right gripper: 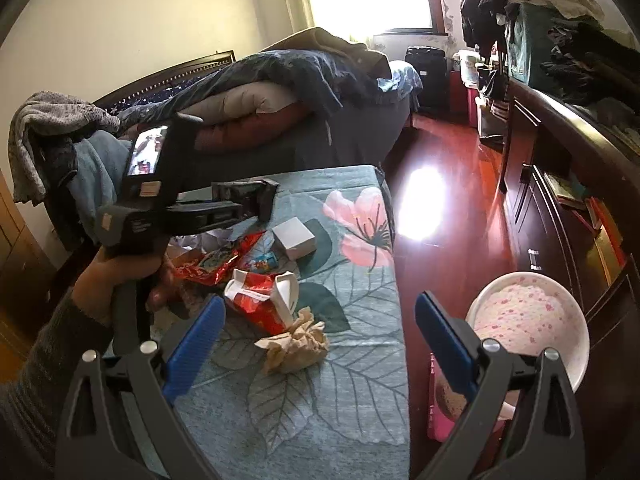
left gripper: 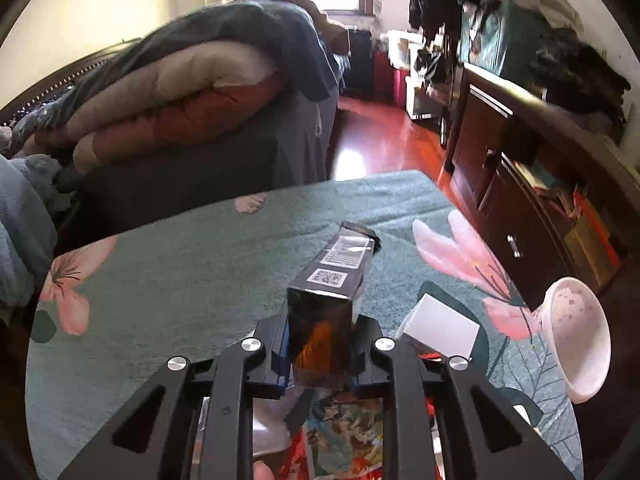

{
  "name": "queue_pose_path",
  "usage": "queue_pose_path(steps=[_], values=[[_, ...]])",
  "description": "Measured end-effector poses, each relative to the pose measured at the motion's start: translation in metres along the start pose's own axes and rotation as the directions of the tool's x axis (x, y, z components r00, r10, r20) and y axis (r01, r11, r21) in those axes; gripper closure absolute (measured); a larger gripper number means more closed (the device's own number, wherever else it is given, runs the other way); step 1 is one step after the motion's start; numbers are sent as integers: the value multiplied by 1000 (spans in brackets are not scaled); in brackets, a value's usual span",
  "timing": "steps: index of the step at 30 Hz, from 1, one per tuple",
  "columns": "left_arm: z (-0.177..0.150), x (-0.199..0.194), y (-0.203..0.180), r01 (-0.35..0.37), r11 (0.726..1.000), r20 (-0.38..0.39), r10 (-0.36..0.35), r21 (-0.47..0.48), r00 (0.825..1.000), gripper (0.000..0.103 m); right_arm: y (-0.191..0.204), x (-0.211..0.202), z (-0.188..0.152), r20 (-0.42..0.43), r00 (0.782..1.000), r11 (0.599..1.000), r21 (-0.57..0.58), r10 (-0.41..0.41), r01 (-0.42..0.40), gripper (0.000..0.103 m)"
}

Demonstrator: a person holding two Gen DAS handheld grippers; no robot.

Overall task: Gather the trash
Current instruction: 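Grasp the red-and-white snack bag with the right tool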

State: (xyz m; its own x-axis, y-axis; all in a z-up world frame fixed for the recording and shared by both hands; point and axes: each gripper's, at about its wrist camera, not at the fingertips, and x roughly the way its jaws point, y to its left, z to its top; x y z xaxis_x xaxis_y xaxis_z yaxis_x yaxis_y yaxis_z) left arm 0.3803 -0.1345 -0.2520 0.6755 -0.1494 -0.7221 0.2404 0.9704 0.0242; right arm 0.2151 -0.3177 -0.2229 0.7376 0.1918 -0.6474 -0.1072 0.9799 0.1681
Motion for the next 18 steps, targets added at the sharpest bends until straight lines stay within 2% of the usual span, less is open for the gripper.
queue_pose_path(steps=[8, 13, 18], values=[[-11, -49, 17, 28, 997, 94, -21, -76, 995, 82, 11, 12, 0, -19, 1000, 1000, 4, 9, -9, 7], [-24, -87, 32, 12, 993, 157, 7, -120, 988, 82, 27, 34, -1, -60, 998, 1000, -26, 8, -10, 7], [-36, -102, 47, -30, 988, 166, 56, -153, 985, 82, 47, 71, -2, -118, 993, 996, -86, -17, 7, 8]])
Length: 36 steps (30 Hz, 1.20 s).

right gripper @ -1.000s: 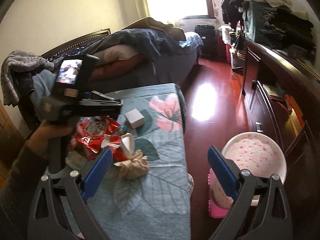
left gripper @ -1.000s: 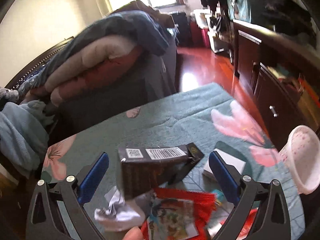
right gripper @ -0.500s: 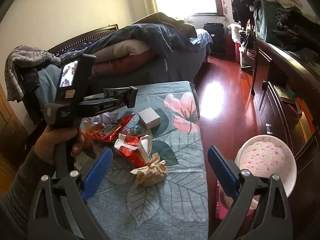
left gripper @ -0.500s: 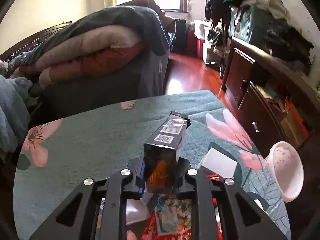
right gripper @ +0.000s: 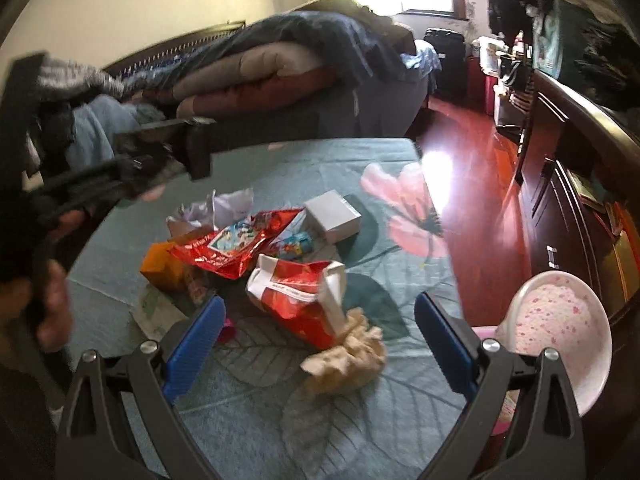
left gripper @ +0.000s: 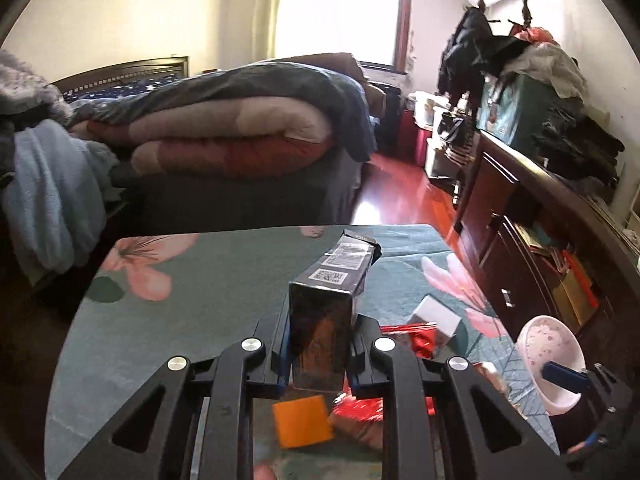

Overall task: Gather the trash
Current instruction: 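Grasp the red-and-white snack bag with the right tool, then carry the dark box and snack bag to the pink basket and release both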

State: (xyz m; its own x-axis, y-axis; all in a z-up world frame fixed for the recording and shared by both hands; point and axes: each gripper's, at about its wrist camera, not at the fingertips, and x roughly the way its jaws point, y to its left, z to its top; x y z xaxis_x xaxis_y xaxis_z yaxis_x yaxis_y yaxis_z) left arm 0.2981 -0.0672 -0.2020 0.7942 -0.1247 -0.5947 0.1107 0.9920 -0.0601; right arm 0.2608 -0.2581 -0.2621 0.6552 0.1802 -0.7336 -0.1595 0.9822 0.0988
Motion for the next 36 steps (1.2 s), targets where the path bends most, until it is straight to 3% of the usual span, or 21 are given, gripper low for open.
queue_pose_path(steps=[4, 6, 8, 21, 36], values=[[-6, -3, 14, -14, 999, -14, 14, -34, 1000, 82, 11, 29, 2, -54, 998, 998, -54, -37, 34, 9], [-7, -3, 21, -18, 999, -16, 18, -46, 1000, 82, 15, 41, 3, -76, 996, 997, -69, -41, 36, 19], [-8, -4, 26, -28, 998, -15, 27, -50, 1000, 82, 17, 49, 4, -100, 994, 997, -74, -41, 34, 39], [-14, -16, 48, -55, 994, -12, 54, -92, 998, 82, 24, 16, 14, -33, 999, 998, -52, 20, -21, 40], [-19, -70, 65, -79, 988, 38, 85, -132, 996, 82, 57, -43, 3, 17, 995, 992, -82, 99, -97, 40]])
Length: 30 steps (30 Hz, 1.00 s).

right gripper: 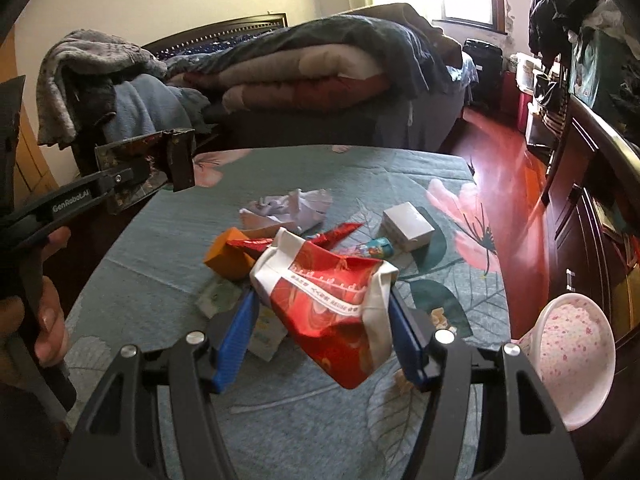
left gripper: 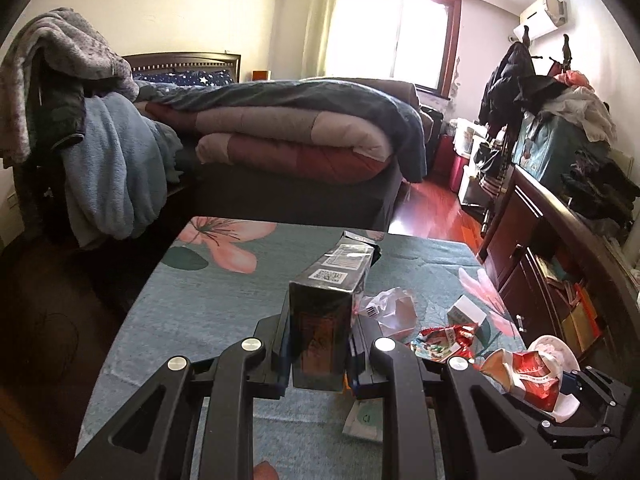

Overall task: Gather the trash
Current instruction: 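Carry the dark box and snack bag to the pink basket and release both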

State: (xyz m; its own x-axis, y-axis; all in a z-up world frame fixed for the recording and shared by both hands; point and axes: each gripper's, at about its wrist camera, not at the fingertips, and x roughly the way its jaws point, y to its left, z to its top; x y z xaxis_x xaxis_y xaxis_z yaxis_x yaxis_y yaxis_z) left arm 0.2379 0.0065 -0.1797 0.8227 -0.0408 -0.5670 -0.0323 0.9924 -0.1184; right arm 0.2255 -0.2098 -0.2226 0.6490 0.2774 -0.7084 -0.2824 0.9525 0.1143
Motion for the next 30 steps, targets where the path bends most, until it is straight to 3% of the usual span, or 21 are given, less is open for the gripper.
queue_pose_path(steps=[16, 30], values=[[0, -31, -14, 42, 999, 34, -43, 15, 999, 82, 1, -33, -13, 36, 999, 1000, 14, 11, -11, 40], [0, -26, -107, 205, 969, 9, -208, 136, 978, 82, -68, -72, -34, 75, 994, 989, 130, -74, 64, 40]])
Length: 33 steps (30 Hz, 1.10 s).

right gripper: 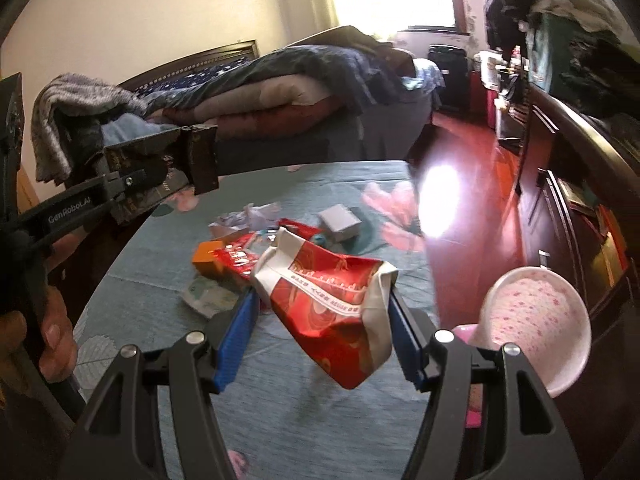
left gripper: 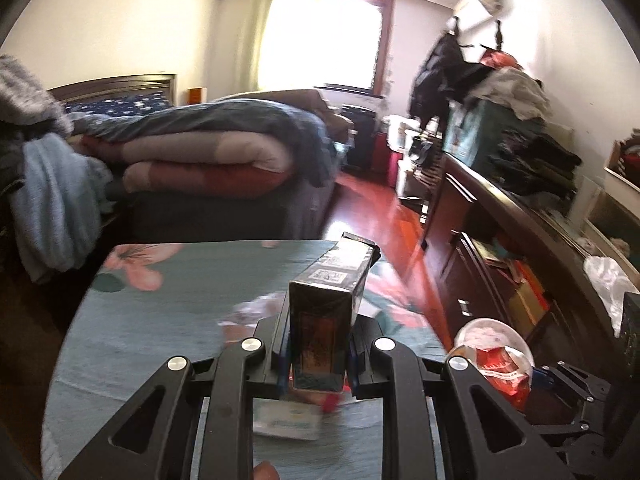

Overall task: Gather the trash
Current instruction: 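Carry the dark box and snack bag to the pink basket and release both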

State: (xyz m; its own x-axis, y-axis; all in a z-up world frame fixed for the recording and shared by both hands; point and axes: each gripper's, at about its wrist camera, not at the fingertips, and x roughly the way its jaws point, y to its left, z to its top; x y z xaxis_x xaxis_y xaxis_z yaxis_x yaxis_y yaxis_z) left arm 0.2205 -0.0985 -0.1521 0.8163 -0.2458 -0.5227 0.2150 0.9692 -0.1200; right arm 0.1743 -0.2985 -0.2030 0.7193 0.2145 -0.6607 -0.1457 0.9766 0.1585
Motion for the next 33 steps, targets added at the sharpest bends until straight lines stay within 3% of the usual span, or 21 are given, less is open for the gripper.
queue_pose_path(steps=[7, 16, 26, 33], values=[[2, 24, -55, 90, 994, -25, -88, 66, 996, 82, -54, -14, -6, 12, 997, 994, 84, -71, 69, 40], [1, 57, -125, 221, 965, -83, -211, 140, 974, 82, -132, -31, -21, 8, 980, 961, 199, -198, 193, 40], [-14, 105, -199, 356, 908, -199, -315, 221, 928, 82, -209, -24, -44, -56, 946, 895, 310, -321, 321, 40], [-27, 139, -236, 420, 879, -270, -357, 226, 894, 82, -246, -4, -54, -104, 924, 860, 340, -367, 380, 40]])
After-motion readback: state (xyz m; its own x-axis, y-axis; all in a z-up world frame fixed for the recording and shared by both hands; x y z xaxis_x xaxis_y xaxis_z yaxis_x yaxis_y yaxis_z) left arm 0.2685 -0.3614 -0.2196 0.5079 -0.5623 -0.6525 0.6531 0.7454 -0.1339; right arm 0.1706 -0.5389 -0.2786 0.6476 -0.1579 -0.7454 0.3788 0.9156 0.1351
